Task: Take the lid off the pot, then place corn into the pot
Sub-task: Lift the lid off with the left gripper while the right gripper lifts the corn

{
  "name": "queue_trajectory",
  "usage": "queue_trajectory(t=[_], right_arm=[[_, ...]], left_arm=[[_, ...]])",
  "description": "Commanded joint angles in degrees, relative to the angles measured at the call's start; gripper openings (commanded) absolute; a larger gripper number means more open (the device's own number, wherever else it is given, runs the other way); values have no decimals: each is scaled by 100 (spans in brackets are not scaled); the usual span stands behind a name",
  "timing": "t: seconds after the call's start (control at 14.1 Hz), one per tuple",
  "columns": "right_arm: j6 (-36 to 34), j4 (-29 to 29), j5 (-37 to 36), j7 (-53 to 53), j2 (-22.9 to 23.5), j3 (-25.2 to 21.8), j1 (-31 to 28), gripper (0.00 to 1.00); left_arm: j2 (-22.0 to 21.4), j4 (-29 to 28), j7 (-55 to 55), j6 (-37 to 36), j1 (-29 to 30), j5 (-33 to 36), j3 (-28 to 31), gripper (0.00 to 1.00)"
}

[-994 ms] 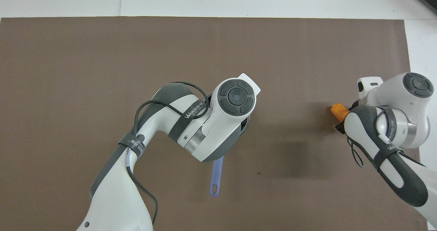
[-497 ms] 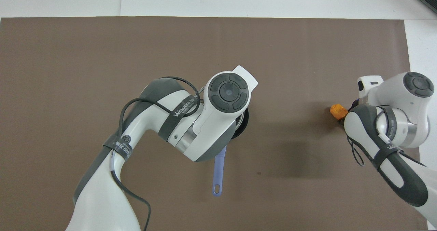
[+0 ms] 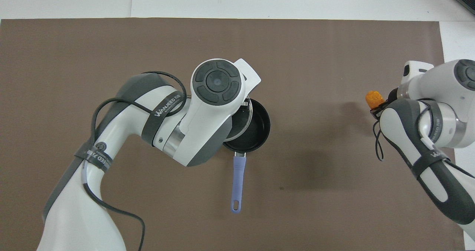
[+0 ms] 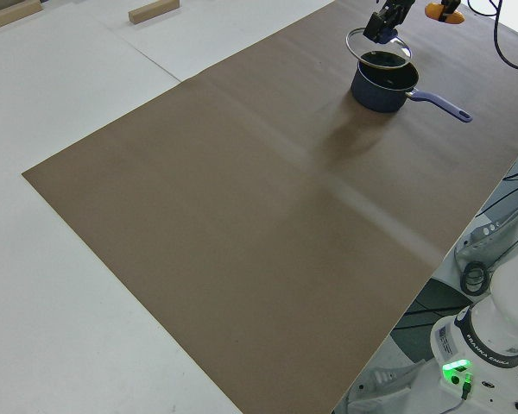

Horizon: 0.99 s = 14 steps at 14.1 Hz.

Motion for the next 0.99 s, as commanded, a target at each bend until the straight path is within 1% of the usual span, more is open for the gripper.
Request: queue_trajectory(t=[0.0, 0.14, 0.28, 0.36, 0.5, 0.64, 0.78, 0.92], right_arm=[[-610, 609, 47, 1222, -26, 24, 374, 0], [-928, 978, -49, 2014, -26, 24, 629, 0], [-1182, 1208, -76, 2726, -17, 15, 884, 0], [-1323, 1304, -85, 2912, -17, 15, 1016, 0], [-1665, 1576, -93, 3290, -8, 15, 1279, 0], [-1868, 1858, -172, 3825, 53, 24, 1604, 0], [-1896, 1877, -155, 4292, 62, 24, 1965, 0], [-1835, 1929, -76, 4801, 71, 32, 2237, 0]], left_arm=[[-271, -438, 734, -41, 352, 46, -33, 0], [-359, -702, 1140, 65, 598, 46, -42, 0], [-446, -957, 1683, 240, 888, 46, -42, 0], [-517, -1176, 1982, 432, 1115, 46, -42, 0], [-745, -1799, 2641, 994, 1468, 37, -42, 0], [-877, -2187, 3274, 1364, 1898, 37, -42, 0], [-878, -2241, 4082, 1427, 2390, -76, -51, 0], [-878, -2329, 4960, 1532, 2838, -357, -51, 0]])
